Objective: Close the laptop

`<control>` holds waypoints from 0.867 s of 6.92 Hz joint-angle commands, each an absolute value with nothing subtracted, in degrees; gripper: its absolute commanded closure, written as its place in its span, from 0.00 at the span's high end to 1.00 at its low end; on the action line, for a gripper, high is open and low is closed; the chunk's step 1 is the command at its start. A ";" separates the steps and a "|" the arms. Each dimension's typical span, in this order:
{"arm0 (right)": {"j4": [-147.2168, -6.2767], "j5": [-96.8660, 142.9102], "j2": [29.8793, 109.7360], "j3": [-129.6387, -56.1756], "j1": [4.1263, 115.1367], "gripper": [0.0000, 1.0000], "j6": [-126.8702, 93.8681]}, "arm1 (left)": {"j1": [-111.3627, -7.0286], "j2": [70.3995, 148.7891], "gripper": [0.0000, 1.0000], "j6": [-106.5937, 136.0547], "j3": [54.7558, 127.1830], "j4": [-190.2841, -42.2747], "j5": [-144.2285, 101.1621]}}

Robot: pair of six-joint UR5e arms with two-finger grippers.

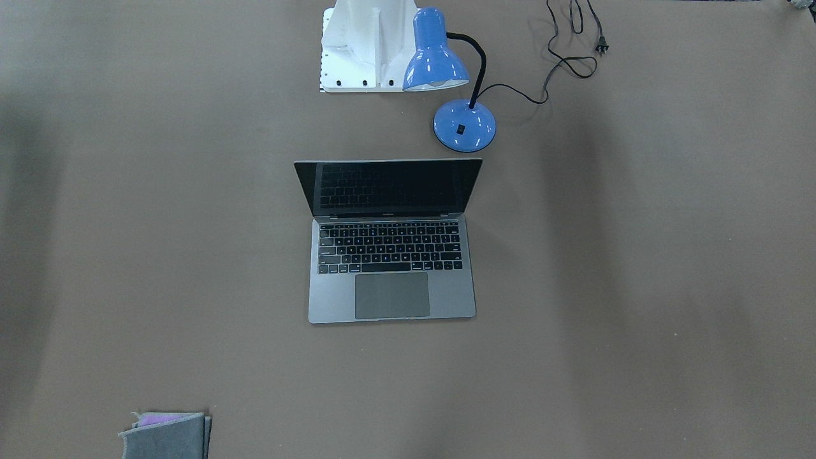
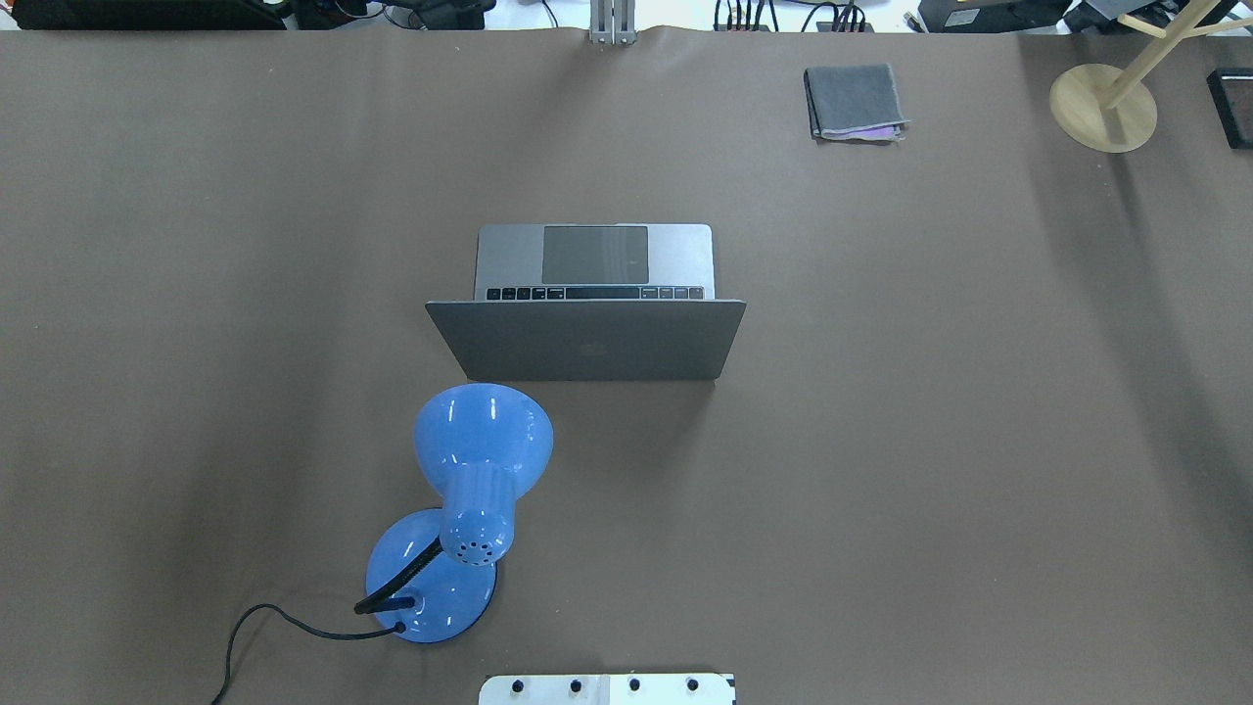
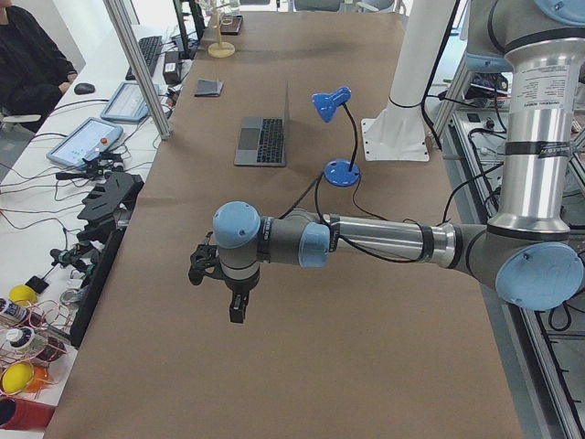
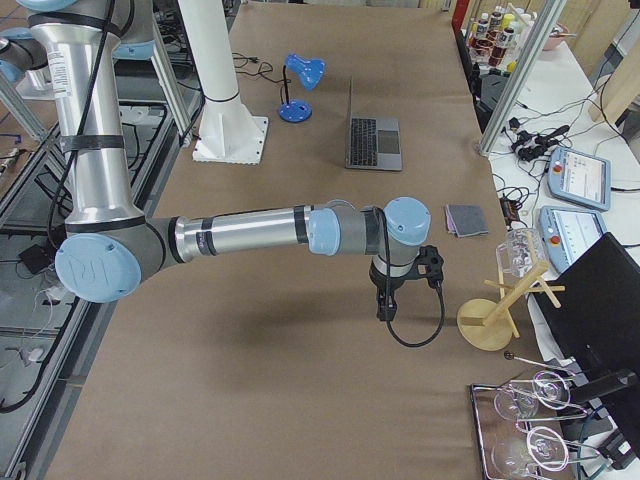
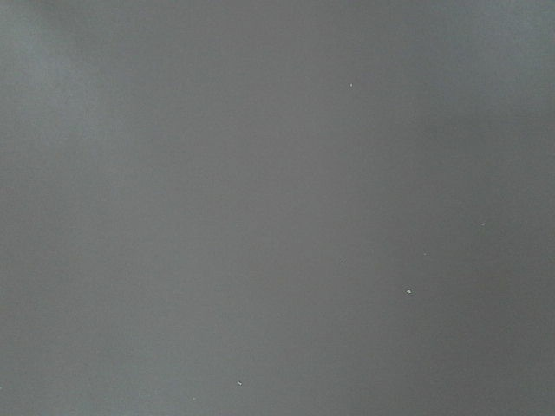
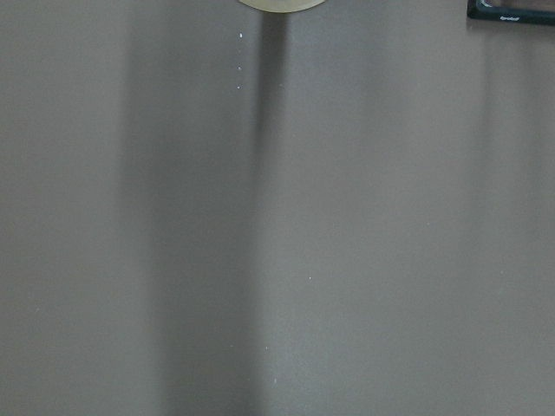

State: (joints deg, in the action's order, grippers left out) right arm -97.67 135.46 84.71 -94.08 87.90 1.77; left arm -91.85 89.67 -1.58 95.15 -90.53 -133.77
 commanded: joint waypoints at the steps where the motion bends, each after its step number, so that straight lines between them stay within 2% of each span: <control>1: -97.65 135.61 84.47 -94.30 87.89 1.00 1.84 | -91.85 89.56 0.98 -1.50 95.18 -90.53 -133.77; 6: -97.56 135.53 84.38 -94.74 87.89 1.00 1.76 | -91.85 89.65 0.98 -1.49 95.27 -90.53 -133.77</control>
